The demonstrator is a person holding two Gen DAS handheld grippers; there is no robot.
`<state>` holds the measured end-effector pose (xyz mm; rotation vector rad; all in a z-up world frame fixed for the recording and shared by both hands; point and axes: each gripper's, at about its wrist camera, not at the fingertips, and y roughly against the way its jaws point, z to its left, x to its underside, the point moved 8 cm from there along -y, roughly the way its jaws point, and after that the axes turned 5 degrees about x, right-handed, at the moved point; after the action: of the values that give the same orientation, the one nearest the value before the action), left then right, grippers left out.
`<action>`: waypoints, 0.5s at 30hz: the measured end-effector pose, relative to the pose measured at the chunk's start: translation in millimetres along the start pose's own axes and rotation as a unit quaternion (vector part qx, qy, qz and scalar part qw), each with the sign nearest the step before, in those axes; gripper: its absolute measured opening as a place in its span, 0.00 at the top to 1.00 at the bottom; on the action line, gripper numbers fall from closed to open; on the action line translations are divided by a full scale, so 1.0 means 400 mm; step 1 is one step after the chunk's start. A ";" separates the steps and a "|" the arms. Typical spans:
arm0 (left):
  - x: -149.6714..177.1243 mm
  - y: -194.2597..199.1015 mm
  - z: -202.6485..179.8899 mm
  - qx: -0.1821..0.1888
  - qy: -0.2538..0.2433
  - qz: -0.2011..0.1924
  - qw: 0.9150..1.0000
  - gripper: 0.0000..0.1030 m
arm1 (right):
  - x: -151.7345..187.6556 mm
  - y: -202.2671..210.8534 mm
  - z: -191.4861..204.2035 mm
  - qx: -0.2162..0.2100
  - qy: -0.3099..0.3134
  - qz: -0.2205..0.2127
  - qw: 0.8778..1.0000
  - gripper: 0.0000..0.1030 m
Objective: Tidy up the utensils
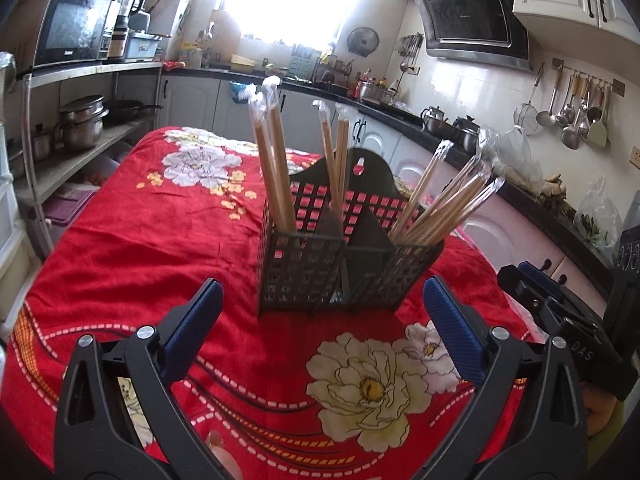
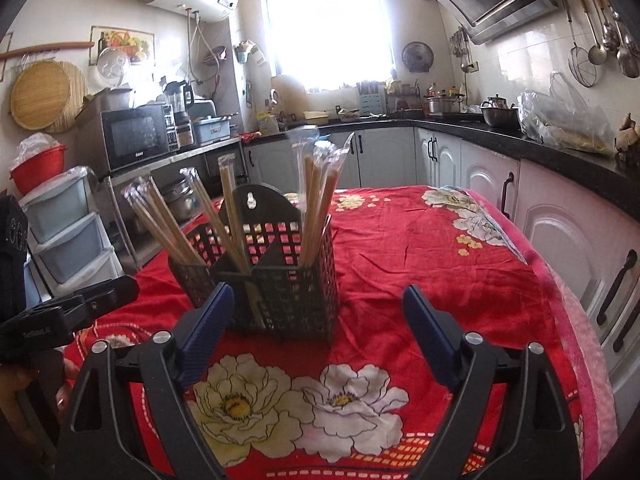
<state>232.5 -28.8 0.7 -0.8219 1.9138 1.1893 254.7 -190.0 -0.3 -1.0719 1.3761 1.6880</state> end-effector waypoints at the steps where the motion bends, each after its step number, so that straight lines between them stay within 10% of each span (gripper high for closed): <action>1: 0.007 -0.002 0.002 0.001 0.001 0.001 1.000 0.10 | 0.008 0.000 0.002 0.003 0.003 0.002 1.000 0.16; 15: 0.071 -0.013 0.008 -0.017 -0.020 -0.022 0.999 0.10 | 0.078 -0.008 -0.004 0.018 0.012 -0.008 1.000 0.06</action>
<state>222.6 -31.6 -26.4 -0.8463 1.8392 1.2058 244.9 -190.3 -30.0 -1.0833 1.4039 1.6383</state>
